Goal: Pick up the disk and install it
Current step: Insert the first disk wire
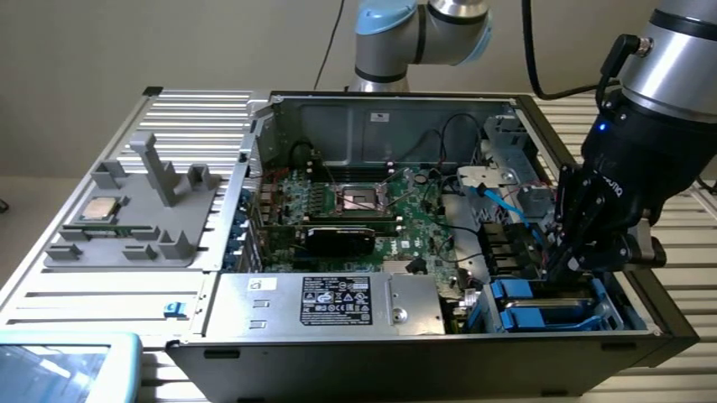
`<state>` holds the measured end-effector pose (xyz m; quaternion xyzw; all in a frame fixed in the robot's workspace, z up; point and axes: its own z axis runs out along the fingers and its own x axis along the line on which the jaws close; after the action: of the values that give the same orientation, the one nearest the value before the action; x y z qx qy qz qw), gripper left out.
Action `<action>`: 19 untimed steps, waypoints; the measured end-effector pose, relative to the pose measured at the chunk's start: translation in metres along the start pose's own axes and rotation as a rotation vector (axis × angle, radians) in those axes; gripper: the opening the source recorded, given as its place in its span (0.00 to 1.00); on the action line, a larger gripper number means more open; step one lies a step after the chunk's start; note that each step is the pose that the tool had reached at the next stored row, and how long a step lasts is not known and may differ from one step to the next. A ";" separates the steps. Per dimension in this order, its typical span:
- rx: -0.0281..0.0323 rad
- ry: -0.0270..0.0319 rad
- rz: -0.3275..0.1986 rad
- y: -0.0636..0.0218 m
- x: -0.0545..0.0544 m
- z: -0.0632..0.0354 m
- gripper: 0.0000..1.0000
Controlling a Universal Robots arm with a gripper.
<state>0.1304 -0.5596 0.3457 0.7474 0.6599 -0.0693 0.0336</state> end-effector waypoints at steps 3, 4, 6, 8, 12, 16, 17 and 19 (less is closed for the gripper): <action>0.0002 0.0013 0.000 0.0000 0.000 -0.0003 0.16; 0.0002 0.0020 0.000 0.0000 0.000 -0.0003 0.16; 0.0004 0.0034 0.000 0.0000 0.000 -0.0004 0.16; 0.0006 0.0051 0.000 0.0000 0.000 -0.0004 0.16; 0.0010 0.0080 0.000 0.0000 0.000 -0.0004 0.16; 0.0014 0.0111 -0.001 0.0000 0.000 -0.0004 0.16; 0.0015 0.0119 -0.001 0.0000 0.000 -0.0004 0.16; 0.0016 0.0134 -0.001 0.0000 0.000 -0.0004 0.16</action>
<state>0.1304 -0.5596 0.3461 0.7476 0.6604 -0.0648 0.0285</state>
